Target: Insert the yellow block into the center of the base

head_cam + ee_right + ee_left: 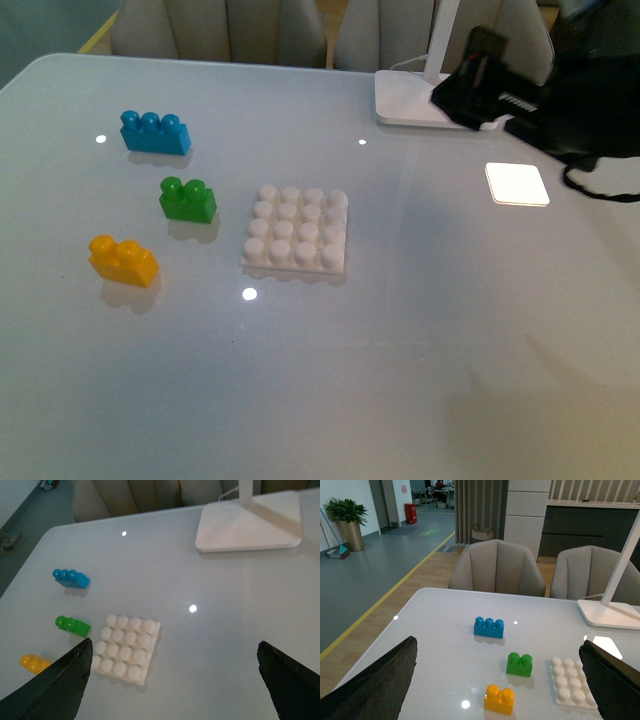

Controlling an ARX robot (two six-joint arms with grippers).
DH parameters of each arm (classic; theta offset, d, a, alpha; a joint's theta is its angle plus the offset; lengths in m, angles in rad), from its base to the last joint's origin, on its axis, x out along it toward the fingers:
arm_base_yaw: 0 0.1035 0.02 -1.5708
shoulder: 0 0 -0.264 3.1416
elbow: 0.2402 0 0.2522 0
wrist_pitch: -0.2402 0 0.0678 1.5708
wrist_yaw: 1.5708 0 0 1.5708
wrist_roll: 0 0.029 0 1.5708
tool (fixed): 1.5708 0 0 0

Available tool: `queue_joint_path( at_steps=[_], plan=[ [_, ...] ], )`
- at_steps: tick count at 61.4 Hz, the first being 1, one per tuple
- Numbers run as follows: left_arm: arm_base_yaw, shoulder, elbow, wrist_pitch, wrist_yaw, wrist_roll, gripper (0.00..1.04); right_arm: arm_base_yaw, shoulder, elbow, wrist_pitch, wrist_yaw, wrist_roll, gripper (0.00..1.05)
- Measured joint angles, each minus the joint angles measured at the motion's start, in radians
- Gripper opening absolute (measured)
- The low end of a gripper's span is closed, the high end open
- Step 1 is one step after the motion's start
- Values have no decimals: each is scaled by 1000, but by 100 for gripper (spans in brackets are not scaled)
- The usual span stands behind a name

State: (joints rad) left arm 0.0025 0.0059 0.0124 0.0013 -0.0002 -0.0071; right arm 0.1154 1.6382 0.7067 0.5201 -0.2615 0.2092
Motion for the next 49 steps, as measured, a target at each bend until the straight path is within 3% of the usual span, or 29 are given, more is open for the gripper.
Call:
queue_joint_path(
  at_steps=[3, 7, 12, 18, 31, 49],
  plan=[
    [0, 0, 0, 0, 0, 0, 97, -23, -60, -60, 82, 80, -46, 91],
    [0, 0, 0, 0, 1, 0, 97, -72, -142, -186, 323, 222, -124, 79],
    [0, 0, 0, 0, 0, 0, 97, -115, -248, -304, 452, 270, -161, 65],
    [0, 0, 0, 0, 1, 0, 97, -117, -360, -415, 467, 262, -187, 41],
    [0, 0, 0, 0, 0, 0, 97, -116, -498, -524, 431, 262, -201, 2],
    [0, 0, 0, 0, 0, 0, 97, -116, -646, -650, 395, 261, -204, 2]
  ],
)
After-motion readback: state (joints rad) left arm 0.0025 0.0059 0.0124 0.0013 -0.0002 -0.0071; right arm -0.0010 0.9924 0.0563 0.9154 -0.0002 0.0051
